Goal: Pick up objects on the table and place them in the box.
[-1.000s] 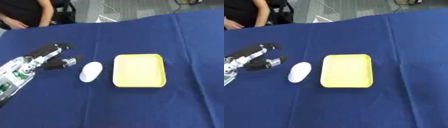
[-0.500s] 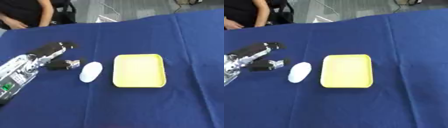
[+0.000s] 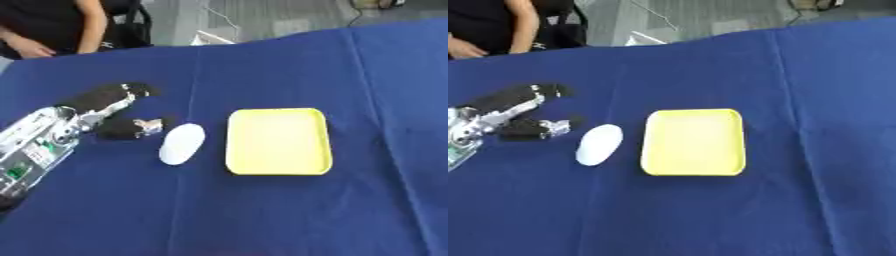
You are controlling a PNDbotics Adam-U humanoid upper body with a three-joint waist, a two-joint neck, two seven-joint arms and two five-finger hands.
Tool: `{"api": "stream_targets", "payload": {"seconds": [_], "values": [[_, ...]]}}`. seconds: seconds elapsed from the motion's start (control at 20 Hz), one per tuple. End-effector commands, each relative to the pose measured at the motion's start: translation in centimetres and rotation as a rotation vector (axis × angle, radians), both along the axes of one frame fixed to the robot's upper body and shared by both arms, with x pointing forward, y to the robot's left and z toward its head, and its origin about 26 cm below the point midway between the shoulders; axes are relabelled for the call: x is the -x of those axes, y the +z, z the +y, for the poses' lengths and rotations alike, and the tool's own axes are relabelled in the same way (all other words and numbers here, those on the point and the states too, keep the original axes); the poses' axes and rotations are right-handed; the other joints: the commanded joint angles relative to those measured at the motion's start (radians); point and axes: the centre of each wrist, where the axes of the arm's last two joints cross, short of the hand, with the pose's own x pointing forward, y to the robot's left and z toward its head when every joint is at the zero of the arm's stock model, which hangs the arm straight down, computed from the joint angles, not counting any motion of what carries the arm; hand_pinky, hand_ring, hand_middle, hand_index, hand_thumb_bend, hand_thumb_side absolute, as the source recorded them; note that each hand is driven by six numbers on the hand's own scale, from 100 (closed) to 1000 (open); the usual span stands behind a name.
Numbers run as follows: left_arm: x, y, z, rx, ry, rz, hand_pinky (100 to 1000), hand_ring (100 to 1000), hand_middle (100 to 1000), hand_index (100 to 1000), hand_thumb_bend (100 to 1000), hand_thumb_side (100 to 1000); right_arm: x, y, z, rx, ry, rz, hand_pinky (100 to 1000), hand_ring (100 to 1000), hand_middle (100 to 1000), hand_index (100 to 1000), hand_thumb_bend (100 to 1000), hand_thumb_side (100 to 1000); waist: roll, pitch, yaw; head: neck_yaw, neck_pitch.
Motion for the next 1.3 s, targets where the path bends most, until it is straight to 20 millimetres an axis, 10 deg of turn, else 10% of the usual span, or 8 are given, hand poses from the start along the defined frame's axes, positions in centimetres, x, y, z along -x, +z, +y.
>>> {"api": "stream_targets", "payload": {"seconds": [0.05,1.3], "values": [[-0.2,1.1,-0.3,-0.04,-0.031,-0.007,967,979,907,957,452,1000,0.0,0.8,-0.1,0.025,0.008,-0.013,680,714,859,953,395,768,-0.006,-0.013,-0.001,0.005,-0.014],[-3.6,-2.7,-1.1,-0.187,-0.083,0.135,966,976,894,953,461,1000,0.0,0.7,-0.1,0.021,0.013,-0.012,679,714,860,953,393,768,-0.009,-0.011,-0.004,0.011,-0.014]]}}
